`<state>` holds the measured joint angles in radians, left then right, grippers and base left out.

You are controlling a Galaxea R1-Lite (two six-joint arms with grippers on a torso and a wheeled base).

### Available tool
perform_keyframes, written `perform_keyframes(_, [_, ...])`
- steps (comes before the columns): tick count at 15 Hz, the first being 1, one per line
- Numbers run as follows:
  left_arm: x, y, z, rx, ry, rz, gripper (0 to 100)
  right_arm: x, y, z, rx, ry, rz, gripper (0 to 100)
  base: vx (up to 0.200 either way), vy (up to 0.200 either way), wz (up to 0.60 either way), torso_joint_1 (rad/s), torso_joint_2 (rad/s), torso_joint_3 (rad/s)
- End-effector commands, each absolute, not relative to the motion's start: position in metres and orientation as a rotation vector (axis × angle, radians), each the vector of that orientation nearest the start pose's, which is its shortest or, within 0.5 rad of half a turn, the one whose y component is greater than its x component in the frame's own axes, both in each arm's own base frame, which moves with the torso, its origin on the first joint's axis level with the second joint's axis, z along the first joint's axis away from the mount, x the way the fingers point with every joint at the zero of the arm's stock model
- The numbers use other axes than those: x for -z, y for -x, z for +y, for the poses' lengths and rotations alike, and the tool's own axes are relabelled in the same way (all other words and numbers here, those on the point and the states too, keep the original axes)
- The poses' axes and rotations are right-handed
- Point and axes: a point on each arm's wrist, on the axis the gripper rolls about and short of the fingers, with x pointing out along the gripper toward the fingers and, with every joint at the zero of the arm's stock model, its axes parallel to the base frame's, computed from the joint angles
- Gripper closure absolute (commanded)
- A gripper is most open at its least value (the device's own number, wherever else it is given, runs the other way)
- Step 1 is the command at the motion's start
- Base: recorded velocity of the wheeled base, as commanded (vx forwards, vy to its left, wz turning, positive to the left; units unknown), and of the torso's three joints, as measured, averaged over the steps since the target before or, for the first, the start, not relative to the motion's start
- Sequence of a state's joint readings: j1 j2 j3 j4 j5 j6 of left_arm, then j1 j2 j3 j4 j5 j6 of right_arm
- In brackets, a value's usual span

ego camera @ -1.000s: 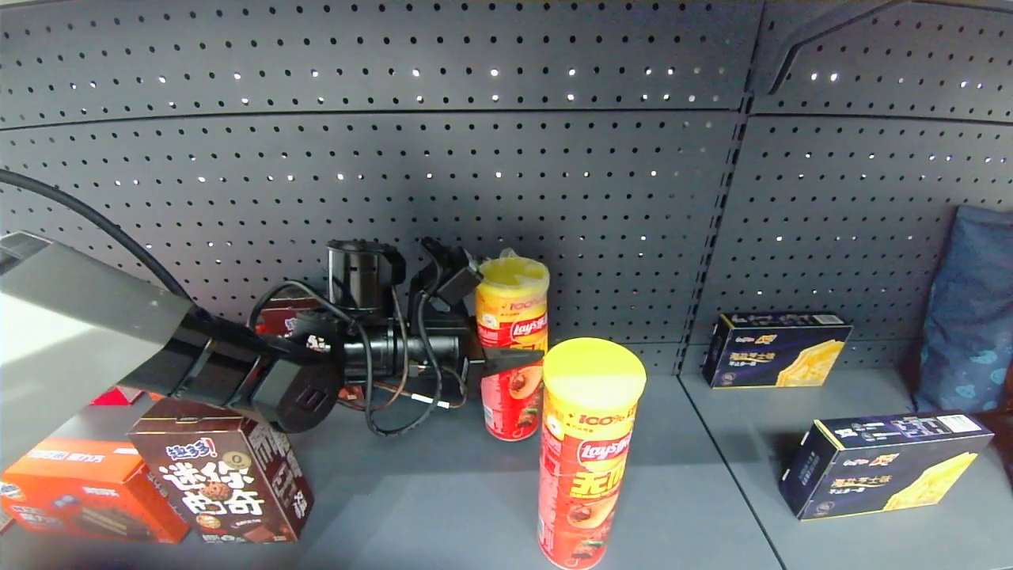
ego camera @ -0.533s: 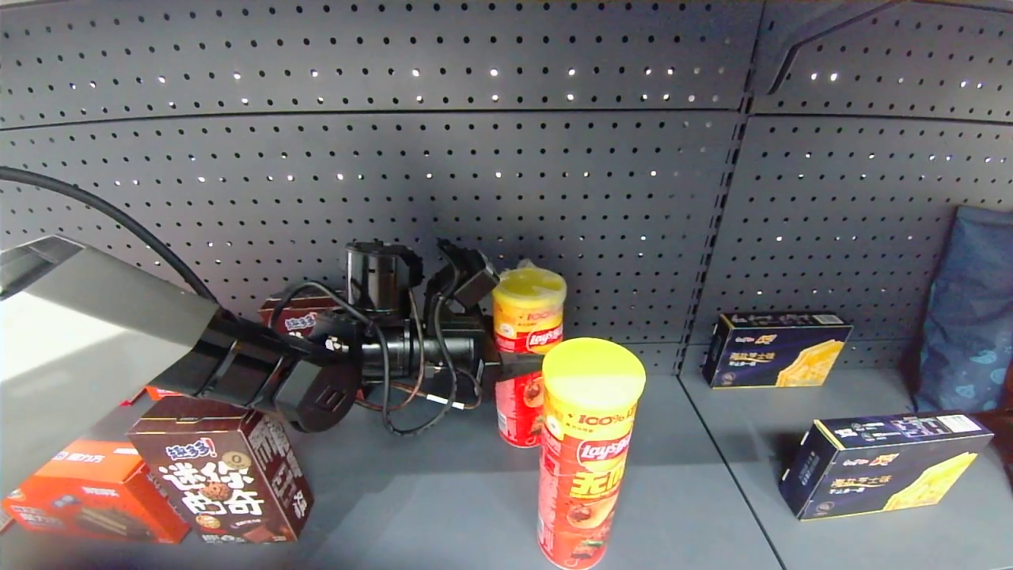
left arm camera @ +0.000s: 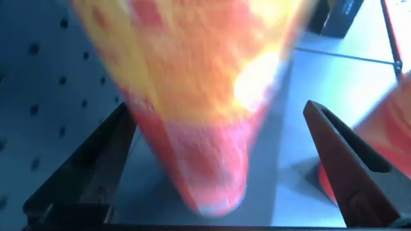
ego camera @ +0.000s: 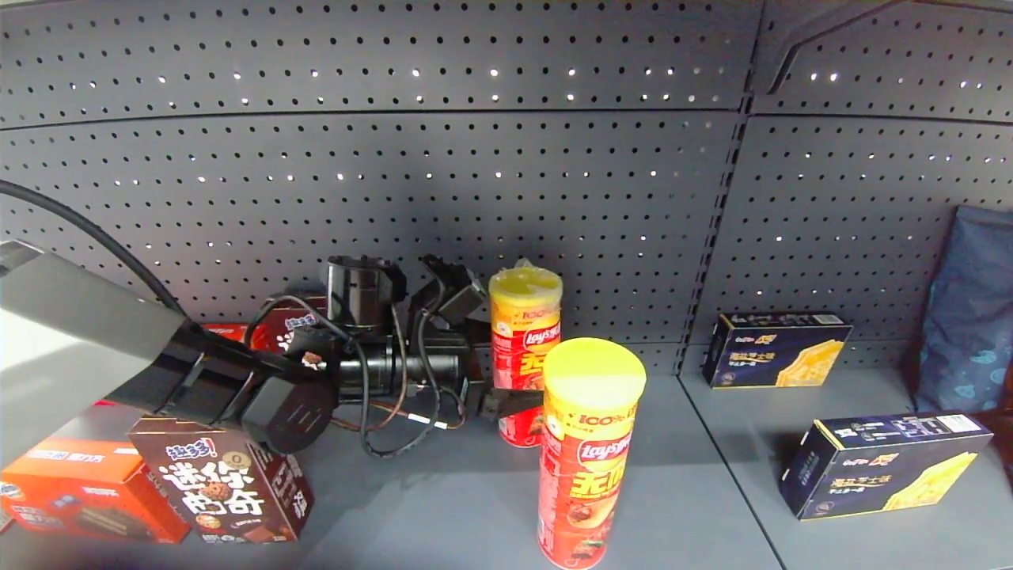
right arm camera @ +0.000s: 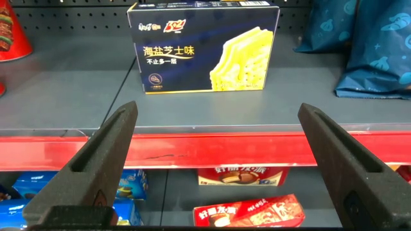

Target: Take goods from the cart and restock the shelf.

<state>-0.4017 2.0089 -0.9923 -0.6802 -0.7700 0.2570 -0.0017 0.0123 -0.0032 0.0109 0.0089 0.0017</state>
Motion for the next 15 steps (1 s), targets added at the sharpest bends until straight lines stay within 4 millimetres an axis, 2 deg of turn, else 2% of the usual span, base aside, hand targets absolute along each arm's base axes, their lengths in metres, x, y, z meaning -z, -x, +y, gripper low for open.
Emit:
perform_keyframes(1, [-0.141, -0.325, -0.144, 1.152, -0.172, 0.188, 0, -0.076, 0.022, 0.000, -0.008, -0.002, 0.021, 0, 0.000, 0.000, 0.00, 0.000, 0.00, 0.000])
perform_keyframes(5, [-0.137, -0.317, -0.138, 1.051, -0.236, 0.205, 0, -0.076, 0.022, 0.000, -0.008, -0.002, 0.021, 0, 0.000, 0.000, 0.00, 0.000, 0.00, 0.000])
perform_keyframes(15, [-0.127, -0.309, -0.136, 0.910, -0.276, 0.242, 0, -0.076, 0.022, 0.000, -0.008, -0.002, 0.021, 0, 0.000, 0.000, 0.00, 0.000, 0.00, 0.000])
